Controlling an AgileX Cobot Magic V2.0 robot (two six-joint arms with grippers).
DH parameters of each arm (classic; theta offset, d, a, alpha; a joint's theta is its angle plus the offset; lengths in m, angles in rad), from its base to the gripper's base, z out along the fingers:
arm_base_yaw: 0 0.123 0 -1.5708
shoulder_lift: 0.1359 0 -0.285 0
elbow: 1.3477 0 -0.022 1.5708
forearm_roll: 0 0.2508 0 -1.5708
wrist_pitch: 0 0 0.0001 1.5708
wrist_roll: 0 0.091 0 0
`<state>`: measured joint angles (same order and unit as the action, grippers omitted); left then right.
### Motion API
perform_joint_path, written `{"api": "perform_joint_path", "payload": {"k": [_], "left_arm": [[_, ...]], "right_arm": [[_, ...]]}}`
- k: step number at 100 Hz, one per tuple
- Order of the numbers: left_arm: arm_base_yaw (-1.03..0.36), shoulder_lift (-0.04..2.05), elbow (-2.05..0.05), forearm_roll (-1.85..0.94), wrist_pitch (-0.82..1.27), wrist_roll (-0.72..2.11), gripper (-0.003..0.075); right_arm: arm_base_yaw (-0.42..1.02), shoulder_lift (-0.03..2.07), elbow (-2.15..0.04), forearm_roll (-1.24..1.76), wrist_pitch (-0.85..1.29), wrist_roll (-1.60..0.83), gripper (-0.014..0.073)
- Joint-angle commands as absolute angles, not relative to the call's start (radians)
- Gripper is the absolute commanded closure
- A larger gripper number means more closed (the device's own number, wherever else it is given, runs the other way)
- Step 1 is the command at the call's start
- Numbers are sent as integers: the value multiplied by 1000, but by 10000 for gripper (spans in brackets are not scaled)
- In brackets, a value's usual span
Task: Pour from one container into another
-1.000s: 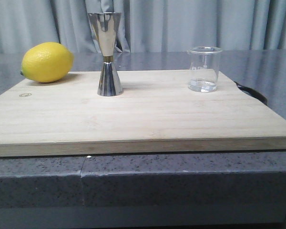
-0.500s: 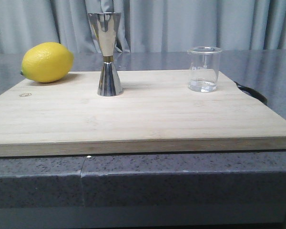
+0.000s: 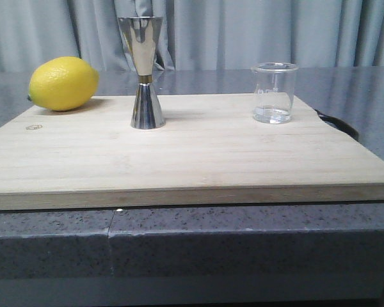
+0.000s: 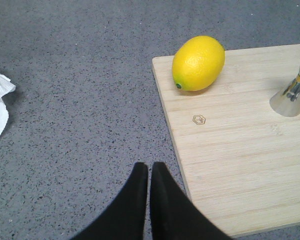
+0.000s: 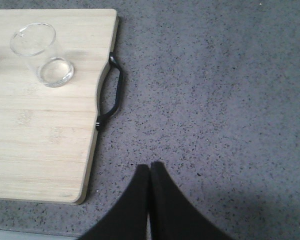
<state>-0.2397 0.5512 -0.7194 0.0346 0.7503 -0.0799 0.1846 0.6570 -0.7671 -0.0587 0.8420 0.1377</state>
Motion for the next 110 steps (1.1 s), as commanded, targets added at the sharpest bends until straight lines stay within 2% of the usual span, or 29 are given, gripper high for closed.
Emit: {"api": "perform_joint_path", "payload": {"k": [1, 25, 46, 59, 81, 110], "left_arm": [[-237, 542, -732, 53, 647, -87, 739], [-213, 337, -445, 114, 313, -87, 739], [-86, 154, -203, 29, 168, -87, 739], [-62, 90, -94, 18, 59, -87, 739], [-62, 44, 13, 9, -89, -87, 739], [-64, -33, 10, -6, -45, -76, 739]], "right_arm": [[179, 656, -801, -78, 775, 136, 659], [179, 656, -801, -78, 776, 136, 659], [179, 656, -801, -78, 776, 136, 659], [179, 656, -801, -78, 776, 136, 659], [179, 656, -801, -78, 776, 136, 659], [179, 656, -801, -78, 777, 136, 659]]}}
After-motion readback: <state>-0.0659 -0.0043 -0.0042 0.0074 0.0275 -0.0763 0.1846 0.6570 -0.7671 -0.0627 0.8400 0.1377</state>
